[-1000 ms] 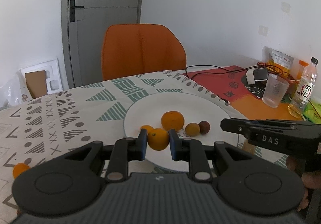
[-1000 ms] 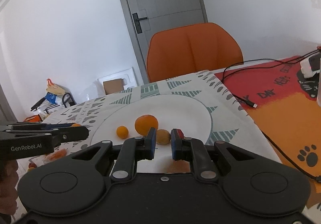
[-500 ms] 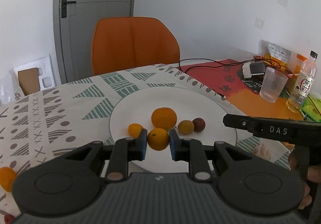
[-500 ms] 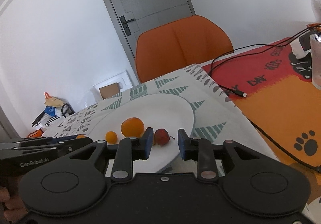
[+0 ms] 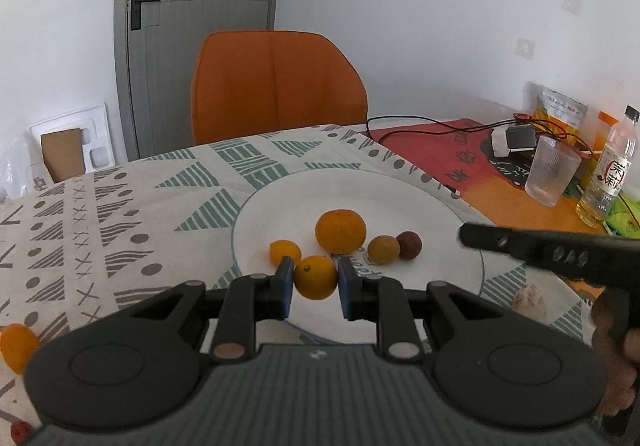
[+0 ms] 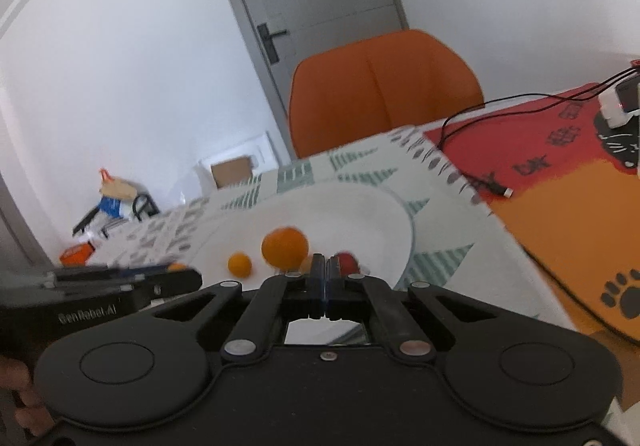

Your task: Organize fruits

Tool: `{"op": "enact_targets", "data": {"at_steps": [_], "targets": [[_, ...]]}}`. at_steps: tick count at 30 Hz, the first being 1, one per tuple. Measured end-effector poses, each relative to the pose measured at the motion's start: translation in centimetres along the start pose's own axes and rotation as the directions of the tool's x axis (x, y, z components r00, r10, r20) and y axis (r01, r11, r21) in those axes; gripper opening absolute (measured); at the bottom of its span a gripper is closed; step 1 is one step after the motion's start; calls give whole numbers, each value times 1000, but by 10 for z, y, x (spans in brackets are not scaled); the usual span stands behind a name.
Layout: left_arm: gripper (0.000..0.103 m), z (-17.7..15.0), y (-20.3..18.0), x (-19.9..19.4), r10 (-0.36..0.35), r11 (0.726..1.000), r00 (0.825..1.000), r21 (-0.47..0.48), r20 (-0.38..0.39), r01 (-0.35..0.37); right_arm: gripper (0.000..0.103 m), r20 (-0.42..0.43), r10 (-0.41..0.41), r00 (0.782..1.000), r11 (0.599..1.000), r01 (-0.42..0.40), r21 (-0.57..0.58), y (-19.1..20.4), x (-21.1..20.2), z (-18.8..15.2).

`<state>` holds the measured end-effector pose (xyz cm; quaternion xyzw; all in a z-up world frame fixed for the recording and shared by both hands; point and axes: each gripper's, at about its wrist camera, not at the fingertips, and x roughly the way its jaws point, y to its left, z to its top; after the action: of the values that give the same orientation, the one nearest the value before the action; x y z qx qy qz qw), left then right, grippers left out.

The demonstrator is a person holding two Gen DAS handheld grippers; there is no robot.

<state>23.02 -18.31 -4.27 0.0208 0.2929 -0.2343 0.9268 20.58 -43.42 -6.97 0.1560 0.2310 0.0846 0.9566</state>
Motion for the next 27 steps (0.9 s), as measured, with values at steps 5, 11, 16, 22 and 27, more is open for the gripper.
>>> {"op": "enact_targets", "data": {"at_steps": [5, 11, 16, 22, 27], "targets": [[23, 1, 0, -1, 1, 1000, 1000, -5, 8, -1, 22, 0, -27, 1000, 1000, 27, 11, -10, -9, 3], [33, 3, -1, -2, -20, 1000, 1000, -11, -2, 20, 39, -10, -85, 996, 996, 85, 27, -20, -21, -5], [42, 2, 2, -8, -10, 1000, 1000, -13, 11, 11, 67, -54, -164, 985, 986, 164, -3, -24, -29, -18], [44, -1, 5, -13, -8, 999, 1000, -32, 12, 8, 67, -106, -219, 970, 976, 218, -18, -23, -33, -33], [49, -5, 5, -20, -6, 1000, 1000, -18, 19, 6, 67, -139, -260, 956, 965, 259, -23, -21, -33, -38]]}}
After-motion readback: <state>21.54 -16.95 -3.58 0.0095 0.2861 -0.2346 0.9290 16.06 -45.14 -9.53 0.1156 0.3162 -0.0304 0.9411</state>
